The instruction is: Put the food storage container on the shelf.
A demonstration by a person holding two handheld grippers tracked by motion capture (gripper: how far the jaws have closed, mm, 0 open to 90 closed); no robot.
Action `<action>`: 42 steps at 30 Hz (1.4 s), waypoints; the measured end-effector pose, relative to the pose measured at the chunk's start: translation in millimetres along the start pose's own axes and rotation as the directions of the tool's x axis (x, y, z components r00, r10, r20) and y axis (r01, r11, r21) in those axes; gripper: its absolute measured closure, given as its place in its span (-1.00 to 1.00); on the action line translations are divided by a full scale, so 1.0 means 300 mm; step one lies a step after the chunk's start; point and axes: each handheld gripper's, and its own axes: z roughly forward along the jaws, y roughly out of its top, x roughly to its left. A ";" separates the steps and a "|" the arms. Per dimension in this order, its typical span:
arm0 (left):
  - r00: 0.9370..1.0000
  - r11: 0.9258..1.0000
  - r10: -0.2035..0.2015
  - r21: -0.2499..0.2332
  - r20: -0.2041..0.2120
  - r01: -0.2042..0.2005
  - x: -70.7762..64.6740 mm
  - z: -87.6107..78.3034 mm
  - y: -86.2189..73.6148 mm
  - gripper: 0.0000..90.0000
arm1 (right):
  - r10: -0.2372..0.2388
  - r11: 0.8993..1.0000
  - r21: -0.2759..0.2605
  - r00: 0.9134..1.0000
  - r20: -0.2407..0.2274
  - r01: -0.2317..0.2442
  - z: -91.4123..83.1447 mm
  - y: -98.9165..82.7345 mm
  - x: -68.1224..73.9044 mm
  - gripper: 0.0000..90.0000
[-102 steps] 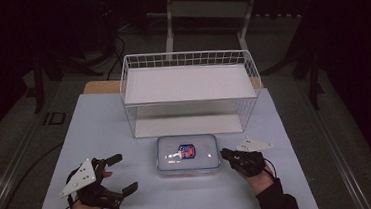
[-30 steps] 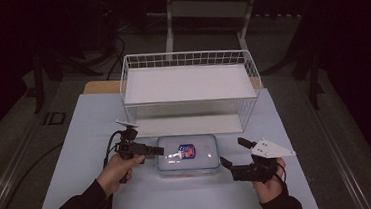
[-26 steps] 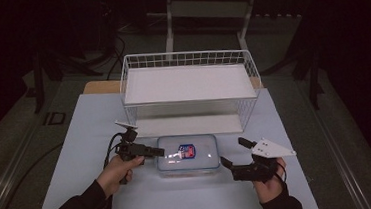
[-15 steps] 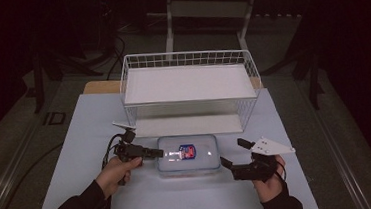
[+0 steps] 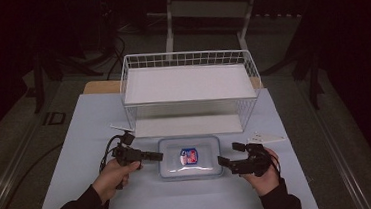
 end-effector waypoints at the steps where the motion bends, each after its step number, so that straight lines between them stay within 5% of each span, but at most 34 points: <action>1: 1.000 1.000 0.004 -0.003 -0.003 -0.004 -0.003 0.000 -0.003 0.25 | 0.015 1.000 -0.001 1.000 -0.009 -0.015 0.002 -0.001 -0.008 -0.77; 7: 1.000 1.000 0.031 0.000 0.004 -0.031 -0.015 -0.005 -0.012 0.27 | 0.082 0.995 0.054 0.995 -0.059 -0.079 0.027 -0.001 -0.046 -0.63; 11: 0.998 0.998 0.059 0.007 0.005 -0.059 -0.024 -0.008 -0.018 0.29 | 0.157 0.984 0.107 0.979 -0.132 -0.143 0.058 -0.010 -0.079 -0.46; 16: 0.997 0.997 0.080 0.010 -0.001 -0.080 -0.034 -0.009 -0.025 0.30 | 0.218 0.971 0.140 0.961 -0.168 -0.196 0.072 -0.016 -0.101 -0.24; 19: 0.996 0.996 0.088 0.009 -0.002 -0.088 -0.037 -0.010 -0.029 0.30 | 0.262 0.960 0.157 0.943 -0.206 -0.232 0.077 -0.021 -0.110 -0.10; 22: 0.996 0.996 0.085 0.007 0.000 -0.085 -0.036 -0.010 -0.032 0.30 | 0.309 0.947 0.168 0.916 -0.256 -0.273 0.079 -0.028 -0.122 0.10; 31: 0.996 0.997 0.078 -0.021 -0.042 -0.079 -0.069 -0.010 -0.053 0.30 | 0.311 0.944 0.185 0.923 -0.225 -0.273 0.064 -0.020 -0.103 0.15; 38: 0.991 0.993 0.110 -0.024 -0.073 -0.112 -0.107 -0.012 -0.058 0.30 | 0.313 0.943 0.187 0.925 -0.215 -0.276 0.050 -0.019 -0.093 0.16; 42: 0.991 0.993 0.113 -0.038 -0.072 -0.116 -0.110 -0.012 -0.049 0.29 | 0.298 0.949 0.173 0.931 -0.210 -0.264 0.043 -0.005 -0.093 0.16</action>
